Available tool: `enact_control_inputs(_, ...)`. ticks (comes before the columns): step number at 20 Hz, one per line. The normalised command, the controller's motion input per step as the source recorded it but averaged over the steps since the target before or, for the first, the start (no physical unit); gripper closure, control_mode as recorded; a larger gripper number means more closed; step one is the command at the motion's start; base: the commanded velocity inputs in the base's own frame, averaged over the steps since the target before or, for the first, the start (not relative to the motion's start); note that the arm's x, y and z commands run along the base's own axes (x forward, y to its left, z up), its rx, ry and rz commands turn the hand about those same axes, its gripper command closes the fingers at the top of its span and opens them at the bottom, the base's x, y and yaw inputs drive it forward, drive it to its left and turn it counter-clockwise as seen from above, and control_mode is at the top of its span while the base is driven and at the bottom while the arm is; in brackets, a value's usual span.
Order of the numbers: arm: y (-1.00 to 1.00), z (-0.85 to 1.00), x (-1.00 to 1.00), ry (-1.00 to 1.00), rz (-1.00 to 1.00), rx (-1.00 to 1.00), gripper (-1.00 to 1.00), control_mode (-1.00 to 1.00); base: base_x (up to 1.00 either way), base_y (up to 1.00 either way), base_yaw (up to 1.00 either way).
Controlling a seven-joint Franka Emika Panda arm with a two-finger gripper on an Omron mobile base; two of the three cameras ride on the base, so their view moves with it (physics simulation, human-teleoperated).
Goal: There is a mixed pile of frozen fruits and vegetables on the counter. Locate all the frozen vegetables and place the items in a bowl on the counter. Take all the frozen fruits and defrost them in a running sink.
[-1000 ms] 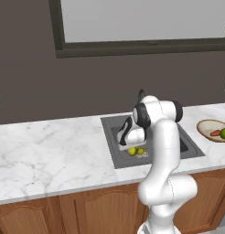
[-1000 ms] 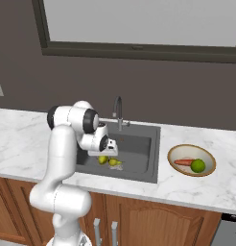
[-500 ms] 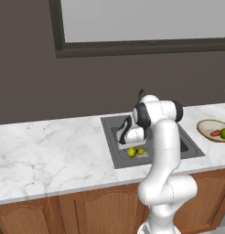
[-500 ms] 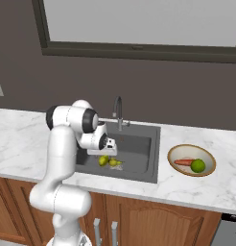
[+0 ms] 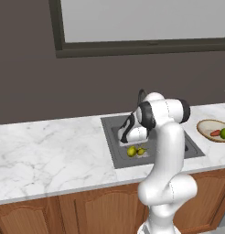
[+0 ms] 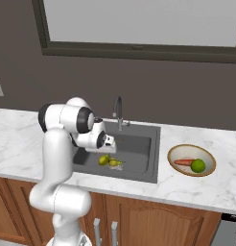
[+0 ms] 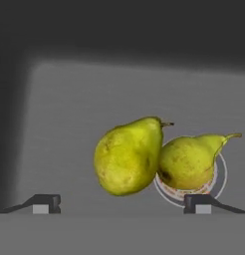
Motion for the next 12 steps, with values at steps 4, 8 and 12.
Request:
enact_control_inputs(4,0.00,0.53,-0.16,-0.05,0.00,0.00,-1.00,-1.00,0.00,0.00,0.00)
enact_control_inputs(8,0.00,0.53,-0.17,-0.01,0.00,0.00,-1.00,-1.00,0.00,0.00,0.00)
enact_control_inputs(12,0.00,0.55,-0.16,0.00,0.00,0.00,-1.00,-1.00,0.00,0.00,0.00)
